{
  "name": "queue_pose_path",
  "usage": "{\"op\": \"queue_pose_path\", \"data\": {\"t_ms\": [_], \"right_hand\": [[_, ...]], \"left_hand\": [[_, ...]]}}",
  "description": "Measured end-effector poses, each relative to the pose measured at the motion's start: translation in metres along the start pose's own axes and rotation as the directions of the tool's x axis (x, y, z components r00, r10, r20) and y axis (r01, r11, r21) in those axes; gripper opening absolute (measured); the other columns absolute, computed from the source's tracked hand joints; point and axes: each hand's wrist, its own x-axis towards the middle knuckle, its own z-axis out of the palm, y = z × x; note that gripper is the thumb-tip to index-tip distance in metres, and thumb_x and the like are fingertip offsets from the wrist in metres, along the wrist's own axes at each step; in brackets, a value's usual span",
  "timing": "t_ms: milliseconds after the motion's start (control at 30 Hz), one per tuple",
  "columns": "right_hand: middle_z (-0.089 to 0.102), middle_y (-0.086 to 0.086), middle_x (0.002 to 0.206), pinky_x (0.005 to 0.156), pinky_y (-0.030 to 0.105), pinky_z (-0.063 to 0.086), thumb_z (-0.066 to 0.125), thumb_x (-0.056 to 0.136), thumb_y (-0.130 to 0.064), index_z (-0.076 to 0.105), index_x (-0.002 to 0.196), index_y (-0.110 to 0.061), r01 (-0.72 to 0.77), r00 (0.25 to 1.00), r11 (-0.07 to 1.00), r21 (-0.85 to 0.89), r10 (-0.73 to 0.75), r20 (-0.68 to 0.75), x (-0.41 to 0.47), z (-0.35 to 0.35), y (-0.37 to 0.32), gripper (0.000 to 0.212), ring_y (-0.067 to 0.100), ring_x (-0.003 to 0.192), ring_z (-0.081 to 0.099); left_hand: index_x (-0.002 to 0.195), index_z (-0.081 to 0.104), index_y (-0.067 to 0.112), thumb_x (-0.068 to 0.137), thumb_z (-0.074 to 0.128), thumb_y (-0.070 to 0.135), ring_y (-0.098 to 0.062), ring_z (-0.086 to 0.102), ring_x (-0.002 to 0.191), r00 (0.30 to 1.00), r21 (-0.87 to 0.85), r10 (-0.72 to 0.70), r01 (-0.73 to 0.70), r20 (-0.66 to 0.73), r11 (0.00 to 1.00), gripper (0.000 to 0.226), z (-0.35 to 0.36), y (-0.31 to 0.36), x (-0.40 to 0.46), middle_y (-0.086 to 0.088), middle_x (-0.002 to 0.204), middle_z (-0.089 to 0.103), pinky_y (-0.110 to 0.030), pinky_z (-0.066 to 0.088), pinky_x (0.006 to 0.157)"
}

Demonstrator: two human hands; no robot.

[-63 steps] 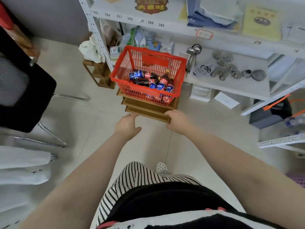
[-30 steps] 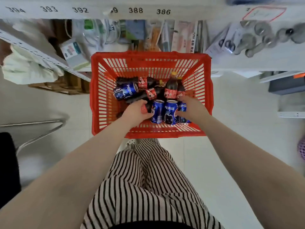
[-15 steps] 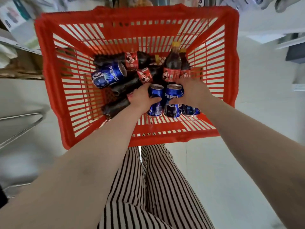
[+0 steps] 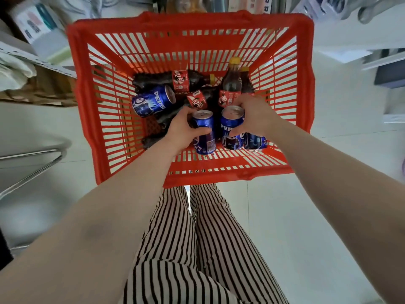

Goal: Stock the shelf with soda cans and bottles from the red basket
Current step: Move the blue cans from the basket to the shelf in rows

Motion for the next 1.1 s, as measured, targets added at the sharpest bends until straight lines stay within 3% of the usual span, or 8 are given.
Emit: {"op": "queue_pose_path", "data": {"t_ms": [133,233,333,467,767,900,1000,1100], "right_hand": [[0.053,-0.011,0.101,0.072,0.027,0.046,0.09,0.056,-0.034,0.044,0.111,-0.025,-0.075,0.994,0.885,0.459,0.102,-0.036,-0.037,-0.025,-0.018,0.073,0.015,0.091,0.056],[0.053,0.0,0.115,0.08,0.04,0.053,0.088,0.063,-0.019,0.044,0.111,-0.024,-0.111,0.978,0.606,0.788,0.205,-0.021,-0.077,-0.046,-0.042,0.066,0.024,0.1,0.06],[0.058,0.008,0.117,0.061,0.033,0.051,0.08,0.071,-0.005,0.045,0.112,-0.02,-0.061,0.969,0.356,0.933,0.244,-0.03,-0.115,-0.066,-0.067,0.056,0.022,0.087,0.065],[0.07,0.0,0.095,0.061,0.028,0.051,0.076,0.076,-0.008,0.055,0.111,-0.016,0.032,0.945,0.177,0.984,0.316,-0.087,-0.166,-0.09,-0.098,0.042,0.015,0.076,0.07],[0.075,0.001,0.09,0.067,0.027,0.055,0.076,0.078,-0.028,0.068,0.097,-0.018,0.215,0.837,0.121,0.969,0.488,-0.246,-0.299,-0.123,-0.099,0.023,0.013,0.074,0.069],[0.074,0.0,0.092,0.068,0.029,0.056,0.077,0.074,-0.038,0.066,0.105,-0.021,0.301,0.735,0.04,0.953,0.627,-0.259,-0.357,-0.119,-0.071,0.037,0.015,0.077,0.07],[0.073,0.003,0.092,0.066,0.037,0.058,0.079,0.071,-0.041,0.063,0.108,-0.023,0.364,0.695,-0.061,0.93,0.682,-0.228,-0.401,-0.11,-0.044,0.044,0.021,0.077,0.072],[0.073,0.006,0.094,0.062,0.035,0.057,0.08,0.068,-0.046,0.058,0.112,-0.021,0.402,0.651,-0.121,0.908,0.735,-0.19,-0.444,-0.098,-0.013,0.055,0.022,0.074,0.073]], "left_hand": [[0.117,0.054,0.019,0.08,0.075,0.02,-0.022,0.065,0.101,0.996,-0.318,-0.073,0.085,0.05,0.944,0.042,-0.03,0.018,-0.039,0.001,0.111,0.064,-0.037,0.057,0.077],[0.124,0.055,0.014,0.088,0.066,0.019,-0.022,0.065,0.103,0.992,-0.524,-0.075,0.116,0.098,0.844,0.039,-0.053,0.043,-0.073,-0.002,0.114,0.066,-0.041,0.056,0.083],[0.119,0.06,0.012,0.093,0.058,0.022,-0.025,0.065,0.1,0.989,-0.658,-0.051,0.133,0.141,0.741,0.028,-0.069,0.077,-0.106,-0.007,0.108,0.07,-0.046,0.055,0.084],[0.123,0.058,0.01,0.096,0.048,0.037,-0.024,0.068,0.089,0.958,-0.721,-0.048,0.244,0.282,0.649,0.04,-0.077,0.133,-0.145,-0.009,0.106,0.07,-0.039,0.057,0.077],[0.128,0.052,0.009,0.098,0.042,0.043,-0.022,0.072,0.074,0.875,-0.661,0.147,0.228,0.461,0.715,0.046,-0.054,0.231,-0.209,-0.009,0.099,0.068,-0.036,0.06,0.064],[0.107,0.063,0.011,0.083,0.058,0.054,-0.022,0.071,0.077,0.783,-0.541,0.172,0.236,0.598,0.807,0.05,-0.007,0.264,-0.24,-0.008,0.089,0.072,-0.038,0.06,0.076],[0.112,0.059,0.009,0.086,0.063,0.042,-0.024,0.068,0.089,0.746,-0.447,0.176,0.177,0.642,0.877,0.042,0.04,0.282,-0.261,-0.011,0.099,0.07,-0.042,0.055,0.087],[0.108,0.058,0.01,0.087,0.063,0.033,-0.02,0.072,0.075,0.674,-0.333,0.16,0.135,0.722,0.933,0.031,0.094,0.295,-0.283,-0.007,0.082,0.075,-0.036,0.06,0.073]]}}
